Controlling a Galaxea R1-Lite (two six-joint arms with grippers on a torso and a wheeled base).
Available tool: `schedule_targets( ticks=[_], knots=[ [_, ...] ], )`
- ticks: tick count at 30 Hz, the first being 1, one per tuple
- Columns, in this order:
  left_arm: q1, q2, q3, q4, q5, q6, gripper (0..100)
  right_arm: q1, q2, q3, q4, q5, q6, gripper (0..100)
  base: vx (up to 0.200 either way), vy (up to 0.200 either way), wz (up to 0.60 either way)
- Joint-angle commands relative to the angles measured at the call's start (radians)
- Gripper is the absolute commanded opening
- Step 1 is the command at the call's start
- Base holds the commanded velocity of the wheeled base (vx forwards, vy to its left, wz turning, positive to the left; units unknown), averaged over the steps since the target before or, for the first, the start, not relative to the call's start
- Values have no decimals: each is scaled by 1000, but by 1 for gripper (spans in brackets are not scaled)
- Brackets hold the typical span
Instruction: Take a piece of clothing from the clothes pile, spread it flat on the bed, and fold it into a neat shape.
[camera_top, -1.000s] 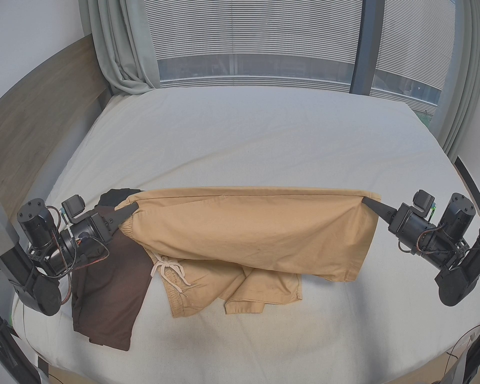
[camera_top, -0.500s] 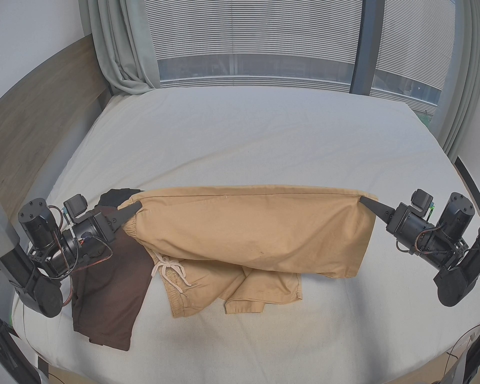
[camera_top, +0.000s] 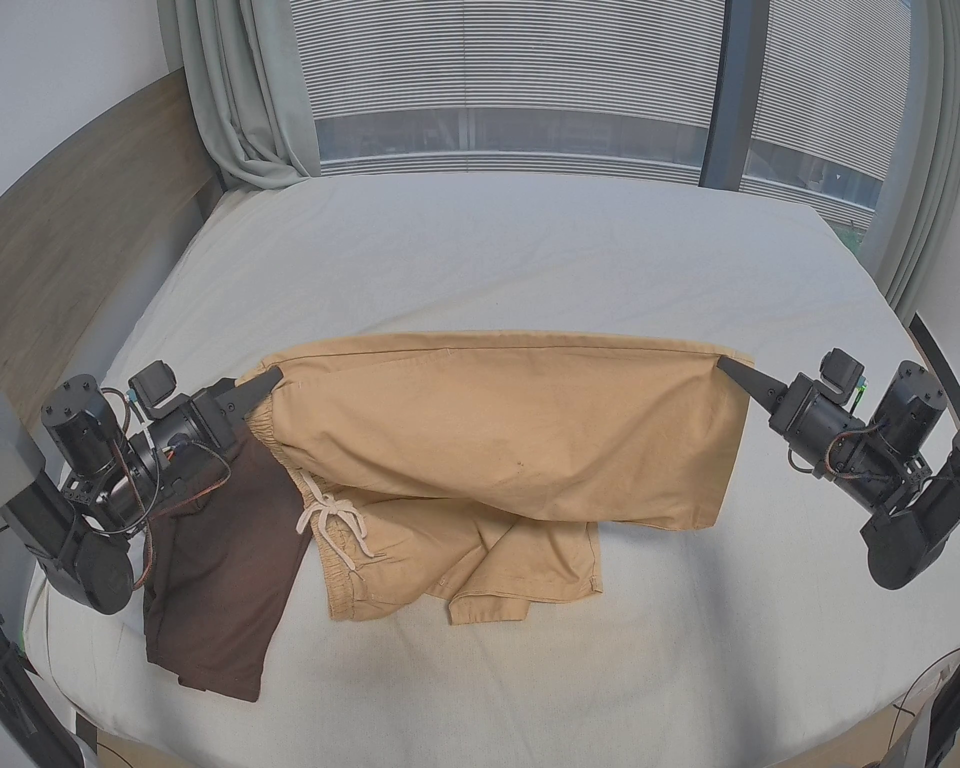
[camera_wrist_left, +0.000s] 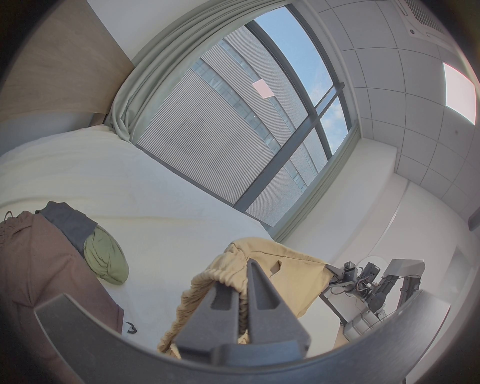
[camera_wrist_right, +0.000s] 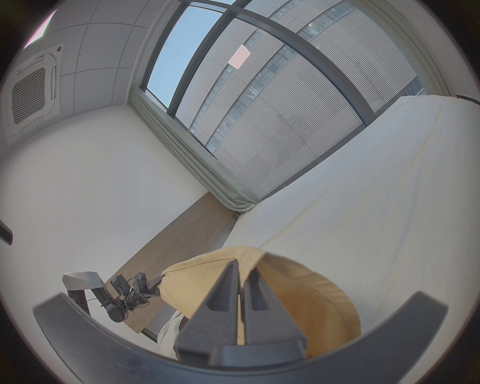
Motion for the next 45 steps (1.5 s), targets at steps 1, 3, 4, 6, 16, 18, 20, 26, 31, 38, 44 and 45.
schedule_targets(
  ticks=[1, 3, 4, 6, 16, 18, 20, 26, 31, 38, 44, 45],
  knots=[
    [-8, 38, -40, 0, 10, -8, 0, -17, 61, -60, 4, 1, 1, 0, 0, 0, 0],
    [-6, 54, -63, 0, 17, -8, 0, -21, 84, -79, 4, 1, 1, 0, 0, 0, 0],
    [-6, 54, -63, 0, 17, -8, 0, -21, 84, -79, 4, 1, 1, 0, 0, 0, 0],
    [-6, 85, -98, 0, 40, -11, 0, -35, 119, -106, 2, 1, 1, 0, 0, 0, 0],
    [-16, 177, -214, 6, 59, -48, 0, -44, 219, -204, 1, 3, 9, 0, 0, 0, 0],
    [-17, 188, -229, 7, 63, -48, 0, -46, 228, -218, 1, 4, 13, 0, 0, 0, 0],
    [-17, 211, -255, 9, 68, -48, 0, -49, 248, -250, 4, 4, 21, 0, 0, 0, 0],
    [-19, 278, -330, 17, 69, -50, 0, -58, 312, -324, 1, 6, 24, 0, 0, 0, 0],
    [-20, 324, -395, 24, 72, -51, 0, -63, 352, -372, -1, 6, 47, 0, 0, 0, 0],
    [-26, 398, -490, 58, 74, -57, 0, -66, 429, -471, 5, 6, 81, 0, 0, 0, 0],
    [-31, 455, -583, 95, 74, -65, 0, -87, 500, -540, 4, 6, 82, 0, 0, 0, 0],
    [-32, 467, -608, 107, 74, -65, 0, -90, 513, -559, 5, 6, 82, 0, 0, 0, 0]
  ],
)
